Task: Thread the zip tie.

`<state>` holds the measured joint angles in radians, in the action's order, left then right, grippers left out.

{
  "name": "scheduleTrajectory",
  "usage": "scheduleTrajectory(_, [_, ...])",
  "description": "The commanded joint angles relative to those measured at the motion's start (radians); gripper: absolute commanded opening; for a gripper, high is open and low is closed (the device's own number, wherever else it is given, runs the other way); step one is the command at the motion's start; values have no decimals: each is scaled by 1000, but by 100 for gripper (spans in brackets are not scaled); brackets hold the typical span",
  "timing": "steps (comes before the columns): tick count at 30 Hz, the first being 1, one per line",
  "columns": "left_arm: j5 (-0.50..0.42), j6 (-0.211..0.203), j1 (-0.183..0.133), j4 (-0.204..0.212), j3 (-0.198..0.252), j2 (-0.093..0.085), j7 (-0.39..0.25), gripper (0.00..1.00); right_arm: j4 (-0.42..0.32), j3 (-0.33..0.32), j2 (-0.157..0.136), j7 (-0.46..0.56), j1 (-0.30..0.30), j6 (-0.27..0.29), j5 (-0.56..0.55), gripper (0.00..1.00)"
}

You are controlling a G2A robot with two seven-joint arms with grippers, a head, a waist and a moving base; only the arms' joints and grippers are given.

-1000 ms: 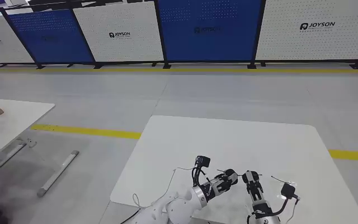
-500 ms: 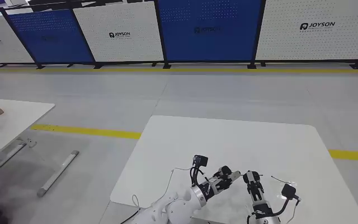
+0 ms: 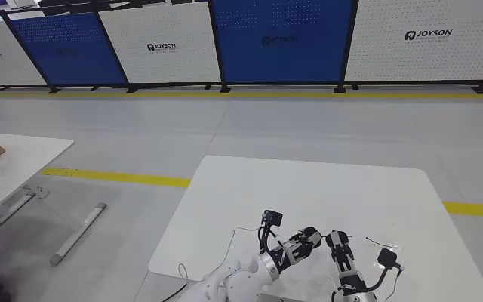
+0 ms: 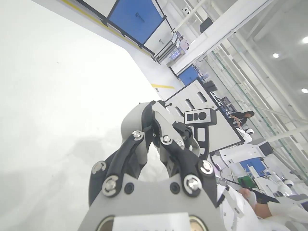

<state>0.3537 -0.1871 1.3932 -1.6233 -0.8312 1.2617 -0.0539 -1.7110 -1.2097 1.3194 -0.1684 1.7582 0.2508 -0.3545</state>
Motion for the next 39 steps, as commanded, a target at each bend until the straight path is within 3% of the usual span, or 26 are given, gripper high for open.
scheduleTrajectory(1, [0, -3, 1, -4, -1, 0, -4, 0, -1, 2, 0, 4, -1, -4, -3, 0])
scheduleTrajectory(5, [8, 4, 5, -11, -6, -2, 1, 0, -5, 3, 1, 15, -3, -15, 1, 0])
scheduleTrajectory(7, [11, 12, 7, -14, -9, -2, 7, 0, -8, 2, 1, 19, -3, -19, 2, 62])
scheduleTrajectory(8, [10, 16, 8, -15, -10, -2, 9, 0, -9, 1, 1, 19, -2, -19, 2, 100])
scheduleTrajectory(21, [-94, 43, -7, 21, -28, 5, -7, 0, 14, -15, 5, -25, -4, 13, 8, 100])
scheduleTrajectory(22, [-98, 46, -7, 22, -29, 6, -5, 0, 15, -16, 5, -27, -4, 15, 7, 90])
scheduleTrajectory(23, [-101, 49, -7, 23, -30, 6, -3, 0, 16, -17, 5, -29, -3, 18, 5, 60])
scheduleTrajectory(24, [-102, 51, -8, 23, -30, 6, -2, 0, 17, -18, 5, -30, -3, 20, 3, 45])
scheduleTrajectory(29, [-107, 55, -7, 25, -33, 8, 4, 0, 19, -19, 5, -34, -1, 27, -7, 0])
scheduleTrajectory(39, [-112, 52, -2, 26, -41, 9, 13, 0, 22, -16, 8, -40, -3, 34, -20, 0])
